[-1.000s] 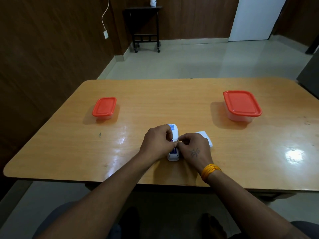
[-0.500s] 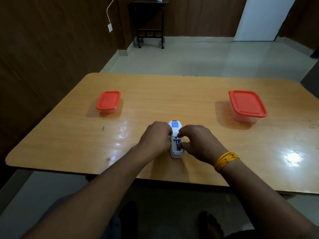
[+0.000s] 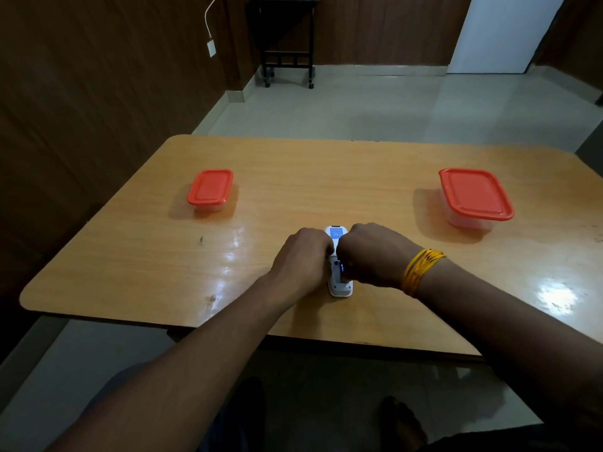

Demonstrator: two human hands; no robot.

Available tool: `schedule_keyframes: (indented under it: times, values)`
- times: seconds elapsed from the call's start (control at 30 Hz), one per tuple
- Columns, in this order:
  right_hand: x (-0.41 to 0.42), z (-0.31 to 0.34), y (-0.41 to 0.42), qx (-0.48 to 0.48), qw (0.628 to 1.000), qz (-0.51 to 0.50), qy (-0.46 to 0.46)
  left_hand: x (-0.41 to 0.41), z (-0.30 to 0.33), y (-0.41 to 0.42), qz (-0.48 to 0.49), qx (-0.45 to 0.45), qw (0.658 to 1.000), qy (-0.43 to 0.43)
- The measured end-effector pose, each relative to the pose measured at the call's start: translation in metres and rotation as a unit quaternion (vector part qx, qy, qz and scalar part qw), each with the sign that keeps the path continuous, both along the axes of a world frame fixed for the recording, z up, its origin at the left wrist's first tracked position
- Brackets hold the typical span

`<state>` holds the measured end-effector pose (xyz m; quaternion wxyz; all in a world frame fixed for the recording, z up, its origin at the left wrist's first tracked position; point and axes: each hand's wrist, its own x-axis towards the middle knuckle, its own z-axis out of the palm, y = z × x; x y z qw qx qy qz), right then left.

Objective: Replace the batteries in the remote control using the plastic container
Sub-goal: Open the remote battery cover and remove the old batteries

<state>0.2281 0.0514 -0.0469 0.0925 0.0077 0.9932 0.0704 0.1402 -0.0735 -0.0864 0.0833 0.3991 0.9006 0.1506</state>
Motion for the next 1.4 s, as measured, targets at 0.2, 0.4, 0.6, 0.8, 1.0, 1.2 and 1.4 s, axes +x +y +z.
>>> schedule_keyframes:
  times: [0.2,0.4,0.6,0.8,1.0,1.2,1.4]
  values:
    - [-0.001,0.004,0.000,-0.001,0.999,0.042,-0.005,0.003,0.013,-0.002,-0.004,0.005,0.999,-0.036]
    - [0.009,-0.001,0.007,-0.087,0.992,0.065,0.062,0.002,0.013,-0.001,-0.004,0.007,0.999,-0.038]
    - [0.024,-0.018,0.012,-0.130,0.979,0.099,0.119,-0.005,0.009,-0.001,0.003,0.031,0.997,-0.065]
    - [0.032,-0.034,0.009,-0.172,0.972,0.094,0.128,-0.008,0.005,-0.002,0.011,0.038,0.996,-0.082]
    - [0.030,-0.038,0.004,-0.231,0.960,-0.028,0.159,-0.008,0.003,-0.004,0.013,0.041,0.996,-0.074]
    - [0.022,-0.034,-0.006,-0.239,0.940,-0.174,0.168,-0.008,0.003,-0.012,0.024,0.064,0.992,-0.102]
    - [0.021,-0.031,-0.013,-0.180,0.951,-0.215,0.134,-0.007,0.002,-0.015,0.036,0.078,0.990,-0.113]
